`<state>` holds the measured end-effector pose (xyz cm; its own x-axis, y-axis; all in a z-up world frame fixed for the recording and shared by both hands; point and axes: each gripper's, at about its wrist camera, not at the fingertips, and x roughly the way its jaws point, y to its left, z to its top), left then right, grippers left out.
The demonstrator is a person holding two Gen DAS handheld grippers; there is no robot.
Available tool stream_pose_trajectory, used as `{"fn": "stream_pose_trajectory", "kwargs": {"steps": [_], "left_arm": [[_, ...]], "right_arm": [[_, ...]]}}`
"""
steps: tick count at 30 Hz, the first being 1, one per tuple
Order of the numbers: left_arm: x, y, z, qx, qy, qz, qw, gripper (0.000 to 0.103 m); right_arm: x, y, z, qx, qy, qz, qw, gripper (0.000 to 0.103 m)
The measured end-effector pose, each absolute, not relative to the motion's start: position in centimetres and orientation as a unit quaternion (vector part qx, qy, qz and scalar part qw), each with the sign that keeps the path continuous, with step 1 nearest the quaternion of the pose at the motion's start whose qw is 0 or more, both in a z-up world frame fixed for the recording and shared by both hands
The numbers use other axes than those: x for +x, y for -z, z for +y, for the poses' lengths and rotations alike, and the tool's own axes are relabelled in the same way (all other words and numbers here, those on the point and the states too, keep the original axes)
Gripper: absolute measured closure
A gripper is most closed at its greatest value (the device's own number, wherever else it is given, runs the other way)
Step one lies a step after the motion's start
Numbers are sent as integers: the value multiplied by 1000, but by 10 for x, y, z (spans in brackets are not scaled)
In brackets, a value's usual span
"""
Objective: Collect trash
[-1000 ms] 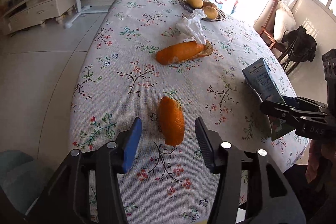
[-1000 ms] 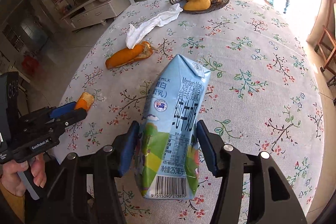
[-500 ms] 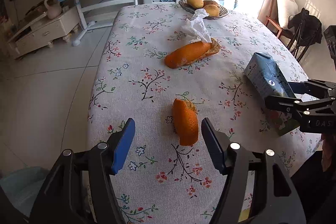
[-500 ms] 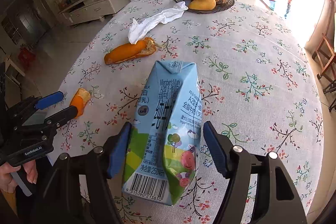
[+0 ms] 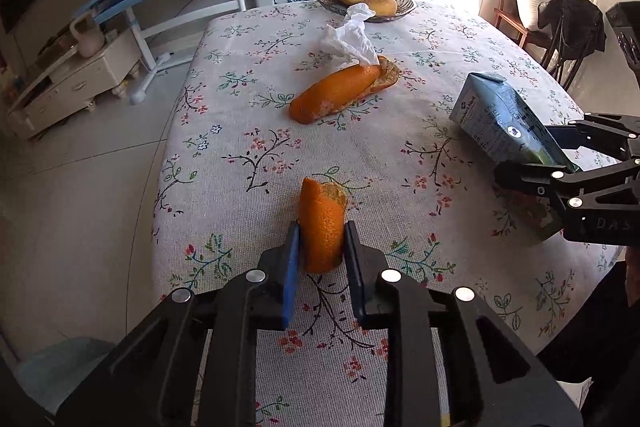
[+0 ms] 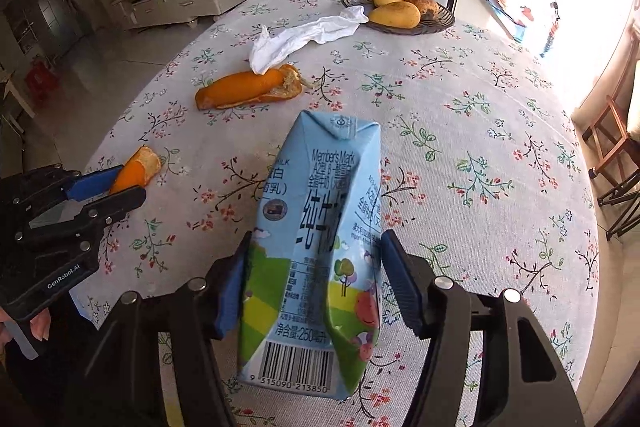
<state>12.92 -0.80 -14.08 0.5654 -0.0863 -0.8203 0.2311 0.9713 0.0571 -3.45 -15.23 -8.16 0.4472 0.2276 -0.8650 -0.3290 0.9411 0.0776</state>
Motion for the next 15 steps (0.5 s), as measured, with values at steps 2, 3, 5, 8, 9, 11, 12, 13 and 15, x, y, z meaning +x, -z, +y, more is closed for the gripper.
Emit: {"fn": "stream_pose_trajectory", "kwargs": {"steps": [2, 3, 5, 8, 9, 11, 12, 13, 15], "left_arm": [[128, 139, -9, 81, 93, 453, 883, 85], [127, 137, -9, 80, 93, 451, 884, 85], [126, 134, -9, 79, 93, 445, 887, 85], [124, 129, -7, 76, 92, 438, 891, 85], [124, 128, -7, 76, 92, 436, 892, 85], [123, 126, -7, 76, 93, 433, 893, 85], [123, 125, -7, 77, 94, 432, 894, 85], [123, 125, -7, 78, 95, 430, 894, 86], [121, 123, -9, 81, 96, 427, 895, 86]], "right_arm": [[-35, 80, -154, -44, -166, 498, 850, 42], [-35, 80, -155, -39, -168, 497, 851, 42], [-34, 78, -159, -20, -171, 496, 851, 42], [-33, 76, -164, 10, -179, 496, 850, 42], [-33, 76, -166, 20, -181, 496, 849, 42], [-32, 75, -168, 37, -186, 497, 847, 42], [-32, 75, -169, 44, -188, 497, 846, 42], [-32, 74, -169, 50, -191, 496, 845, 42], [-33, 73, -169, 58, -196, 494, 845, 42]]}}
